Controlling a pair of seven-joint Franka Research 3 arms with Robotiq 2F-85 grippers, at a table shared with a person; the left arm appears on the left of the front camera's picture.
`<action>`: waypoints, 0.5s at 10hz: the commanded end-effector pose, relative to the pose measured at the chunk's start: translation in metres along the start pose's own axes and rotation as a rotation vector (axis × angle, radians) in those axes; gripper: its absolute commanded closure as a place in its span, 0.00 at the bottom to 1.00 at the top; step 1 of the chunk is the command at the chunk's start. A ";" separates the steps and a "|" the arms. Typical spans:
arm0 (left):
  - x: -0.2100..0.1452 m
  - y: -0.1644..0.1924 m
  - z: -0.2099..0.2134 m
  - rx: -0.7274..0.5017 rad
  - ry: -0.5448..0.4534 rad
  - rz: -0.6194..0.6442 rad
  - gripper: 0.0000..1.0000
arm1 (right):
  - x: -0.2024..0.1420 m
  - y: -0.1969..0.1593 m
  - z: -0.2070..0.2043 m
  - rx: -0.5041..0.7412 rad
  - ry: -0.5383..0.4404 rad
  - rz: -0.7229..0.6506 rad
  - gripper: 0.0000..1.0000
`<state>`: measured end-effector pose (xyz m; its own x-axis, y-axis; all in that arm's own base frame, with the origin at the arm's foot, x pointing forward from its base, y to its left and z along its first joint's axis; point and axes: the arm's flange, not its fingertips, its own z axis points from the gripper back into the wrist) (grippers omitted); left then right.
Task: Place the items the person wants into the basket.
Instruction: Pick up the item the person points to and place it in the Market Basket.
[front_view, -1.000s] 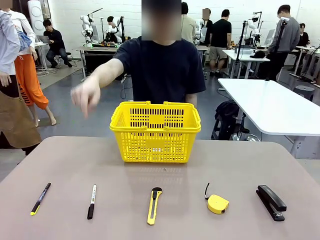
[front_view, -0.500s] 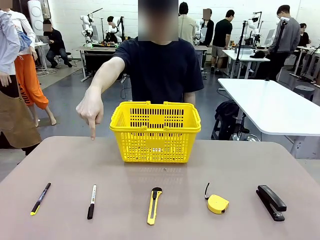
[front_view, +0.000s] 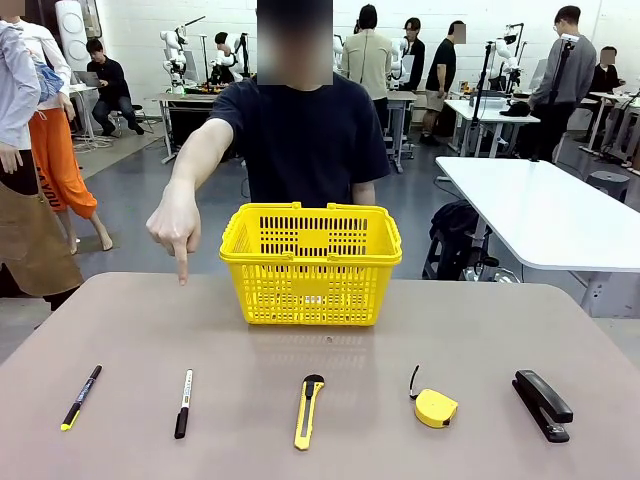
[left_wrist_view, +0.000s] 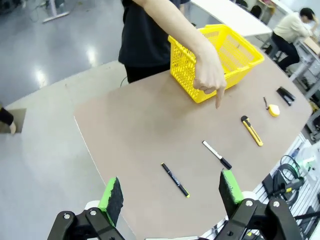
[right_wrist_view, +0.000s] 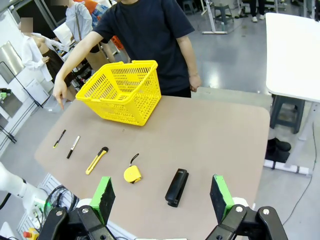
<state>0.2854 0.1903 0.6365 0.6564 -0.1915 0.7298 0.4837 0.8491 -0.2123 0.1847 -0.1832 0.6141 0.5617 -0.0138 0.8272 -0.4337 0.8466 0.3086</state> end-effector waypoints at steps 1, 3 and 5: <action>0.028 -0.068 -0.033 0.131 0.116 0.127 0.00 | 0.000 -0.001 -0.004 0.003 0.008 -0.002 0.00; 0.047 -0.101 -0.072 0.273 0.301 0.216 0.00 | 0.000 -0.001 -0.004 0.003 0.008 -0.002 0.00; 0.035 -0.136 -0.127 0.380 0.553 0.262 0.00 | 0.000 -0.001 -0.004 0.003 0.008 -0.002 0.00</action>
<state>0.3160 0.0181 0.6210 0.9194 -0.0970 0.3812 0.1159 0.9929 -0.0267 0.1850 -0.1829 0.6138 0.5624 -0.0134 0.8268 -0.4341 0.8462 0.3090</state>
